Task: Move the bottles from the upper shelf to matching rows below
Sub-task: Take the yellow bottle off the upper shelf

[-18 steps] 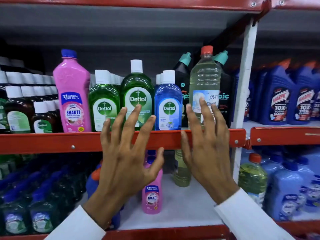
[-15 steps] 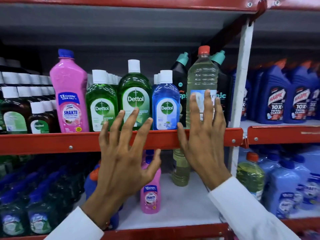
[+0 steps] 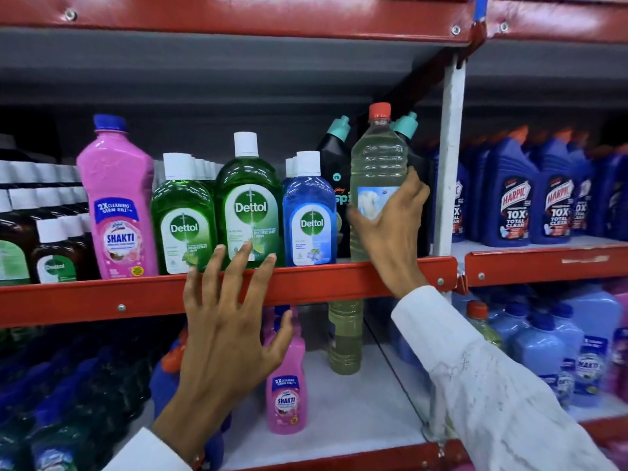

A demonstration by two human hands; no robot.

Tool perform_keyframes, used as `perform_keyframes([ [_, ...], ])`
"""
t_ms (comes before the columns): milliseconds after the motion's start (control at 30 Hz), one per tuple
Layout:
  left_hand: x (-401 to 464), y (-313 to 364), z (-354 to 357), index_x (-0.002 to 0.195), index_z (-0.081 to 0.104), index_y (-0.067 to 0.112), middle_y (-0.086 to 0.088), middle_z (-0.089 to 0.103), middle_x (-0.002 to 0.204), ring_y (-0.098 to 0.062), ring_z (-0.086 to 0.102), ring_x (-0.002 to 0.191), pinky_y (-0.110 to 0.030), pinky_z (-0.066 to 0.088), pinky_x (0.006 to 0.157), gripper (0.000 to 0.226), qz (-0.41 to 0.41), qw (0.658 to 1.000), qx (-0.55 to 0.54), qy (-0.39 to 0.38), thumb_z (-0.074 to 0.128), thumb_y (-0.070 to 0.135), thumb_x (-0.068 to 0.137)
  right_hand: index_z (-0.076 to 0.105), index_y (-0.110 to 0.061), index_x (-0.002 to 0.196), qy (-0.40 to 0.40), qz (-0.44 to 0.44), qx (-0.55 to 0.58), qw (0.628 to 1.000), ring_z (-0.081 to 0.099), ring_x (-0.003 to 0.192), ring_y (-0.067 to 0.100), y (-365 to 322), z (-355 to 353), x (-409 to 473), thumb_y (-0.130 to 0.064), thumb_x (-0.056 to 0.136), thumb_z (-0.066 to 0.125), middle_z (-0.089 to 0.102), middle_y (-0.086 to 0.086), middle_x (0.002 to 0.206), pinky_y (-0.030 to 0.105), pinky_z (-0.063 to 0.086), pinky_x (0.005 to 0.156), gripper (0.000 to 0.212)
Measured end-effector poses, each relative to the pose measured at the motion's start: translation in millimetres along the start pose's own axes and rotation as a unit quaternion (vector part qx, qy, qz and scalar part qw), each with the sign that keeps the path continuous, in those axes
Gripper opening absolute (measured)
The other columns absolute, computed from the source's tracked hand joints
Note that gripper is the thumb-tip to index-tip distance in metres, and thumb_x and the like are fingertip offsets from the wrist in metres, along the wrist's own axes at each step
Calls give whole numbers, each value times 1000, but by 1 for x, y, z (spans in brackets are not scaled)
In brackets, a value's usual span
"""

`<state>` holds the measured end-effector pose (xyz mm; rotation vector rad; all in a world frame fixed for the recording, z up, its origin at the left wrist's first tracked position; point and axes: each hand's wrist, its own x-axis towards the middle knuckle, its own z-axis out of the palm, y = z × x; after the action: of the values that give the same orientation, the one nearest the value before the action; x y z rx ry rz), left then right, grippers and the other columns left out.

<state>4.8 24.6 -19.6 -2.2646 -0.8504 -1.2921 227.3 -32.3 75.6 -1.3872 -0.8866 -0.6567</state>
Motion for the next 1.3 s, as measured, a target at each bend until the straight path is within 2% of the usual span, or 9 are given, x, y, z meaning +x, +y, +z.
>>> perform_keyframes([
  [100, -1, -2, 4, 146, 46, 23, -11, 46, 154, -37, 34, 148, -65, 29, 118, 73, -2, 1000, -2, 0, 51, 56, 81, 27, -4, 145, 52, -34, 62, 996, 45, 114, 15, -3, -5, -7, -20, 69, 81, 33, 9, 135, 6, 38, 96, 95],
  [300, 0, -1, 14, 143, 50, 23, -11, 50, 151, -39, 36, 146, -69, 26, 116, 71, -2, 1000, 14, 16, 52, 57, 81, 39, 6, 134, 151, -87, 96, 980, 44, 117, 15, -24, -38, -18, -22, 65, 88, 40, 21, 131, 1, 35, 96, 89],
  [400, 1, 2, 17, 141, 52, 23, -12, 51, 150, -41, 37, 145, -72, 22, 116, 69, 0, 1000, 16, 23, 52, 58, 81, 44, 6, 128, 158, -94, 81, 980, 44, 108, 1, -35, -63, -25, -30, 60, 93, 46, 19, 126, 0, 32, 95, 92],
  [633, -2, 5, 24, 143, 49, 23, -13, 52, 148, -41, 39, 142, -74, 18, 118, 69, -4, 999, 16, 36, 57, 55, 82, 52, -20, 126, 49, 8, 117, 992, 63, 112, 22, -5, -110, -89, -43, 51, 93, 62, 8, 122, 42, 54, 95, 88],
  [800, -2, 7, 27, 144, 48, 22, -15, 52, 147, -40, 39, 142, -74, 16, 118, 68, -11, 999, 19, 42, 58, 53, 84, 51, -31, 123, -26, 64, 102, 992, 62, 105, 13, 39, -101, -149, -44, 41, 89, 61, 1, 116, 14, 48, 85, 91],
  [900, -2, 7, 29, 143, 50, 22, -15, 53, 146, -40, 42, 139, -74, 18, 117, 64, -12, 998, 17, 54, 57, 50, 86, 51, -23, 117, -45, 74, 58, 995, 58, 99, 13, 66, -80, -174, -38, 39, 89, 55, 3, 109, 7, 42, 81, 88],
  [967, -2, 6, 29, 143, 50, 23, -15, 54, 146, -41, 43, 138, -74, 18, 117, 63, -12, 998, 16, 60, 59, 48, 86, 51, -17, 113, -52, 81, 51, 994, 54, 97, -1, 81, -64, -186, -33, 40, 89, 53, 2, 106, 1, 38, 78, 85],
  [1233, 2, 4, 32, 142, 53, 22, -16, 57, 143, -41, 47, 133, -76, 22, 112, 61, -12, 997, -3, 77, 65, 34, 83, 50, -7, 113, -53, 129, 38, 989, 48, 91, 9, 129, 8, -196, -15, 39, 96, 47, 4, 108, -4, 33, 76, 88],
  [1300, 2, 5, 32, 142, 54, 22, -16, 57, 143, -42, 47, 133, -76, 21, 113, 61, -17, 997, -8, 77, 66, 31, 82, 51, -3, 113, -48, 141, 28, 988, 42, 89, 2, 140, 22, -194, -13, 39, 97, 48, 7, 108, -6, 31, 75, 87],
])
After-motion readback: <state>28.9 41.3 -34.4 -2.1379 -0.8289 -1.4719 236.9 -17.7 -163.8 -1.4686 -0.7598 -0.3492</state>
